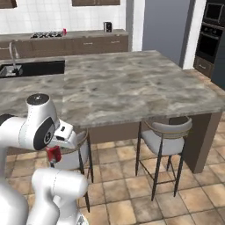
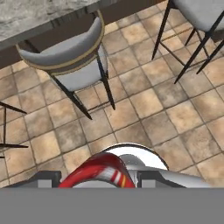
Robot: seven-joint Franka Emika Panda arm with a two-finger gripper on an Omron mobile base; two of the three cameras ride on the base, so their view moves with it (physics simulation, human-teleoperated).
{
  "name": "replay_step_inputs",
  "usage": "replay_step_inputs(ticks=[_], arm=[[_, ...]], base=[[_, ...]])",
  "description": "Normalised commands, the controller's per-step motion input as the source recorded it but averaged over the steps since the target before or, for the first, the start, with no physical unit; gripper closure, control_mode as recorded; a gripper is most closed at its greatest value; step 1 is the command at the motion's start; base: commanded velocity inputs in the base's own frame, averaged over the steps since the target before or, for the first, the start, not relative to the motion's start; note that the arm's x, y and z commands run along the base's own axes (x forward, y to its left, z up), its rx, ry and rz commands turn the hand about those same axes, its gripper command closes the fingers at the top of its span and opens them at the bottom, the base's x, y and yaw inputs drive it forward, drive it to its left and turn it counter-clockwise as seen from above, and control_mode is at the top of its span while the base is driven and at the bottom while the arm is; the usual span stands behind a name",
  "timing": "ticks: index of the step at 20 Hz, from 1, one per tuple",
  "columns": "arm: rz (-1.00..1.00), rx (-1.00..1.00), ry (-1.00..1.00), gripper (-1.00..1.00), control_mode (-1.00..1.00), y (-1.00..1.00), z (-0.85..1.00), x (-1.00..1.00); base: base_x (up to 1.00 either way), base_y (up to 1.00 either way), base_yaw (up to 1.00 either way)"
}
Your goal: Four empty soda cans are scattered around the kitchen. Gather all the cans and cluster them next to the stove for recycling.
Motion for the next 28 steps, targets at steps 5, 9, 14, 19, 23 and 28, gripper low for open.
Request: replay_step_inputs(ticks=[5, 9, 14, 19, 23, 28], arm=[[0.00, 0.00, 0.00, 1.00, 1.00, 0.00, 0.00, 0.00], [0.00, 0.00, 0.00, 1.00, 1.00, 0.00, 0.00, 0.00], [0.00, 0.00, 0.00, 1.00, 1.00, 0.00, 0.00, 0.00], [0.00, 0.00, 0.00, 1.00, 1.00, 0.00, 0.00, 0.00], [0.00, 0.00, 0.00, 1.00, 1.00, 0.00, 0.00, 0.00], [0.00, 0.00, 0.00, 1.00, 1.00, 0.00, 0.00, 0.00]], base=[[0.00, -1.00, 0.00], [0.00, -1.00, 0.00], [0.00, -1.00, 0.00], [-0.02, -1.00, 0.00], [0.02, -1.00, 0.00], [0.55, -1.00, 0.03]])
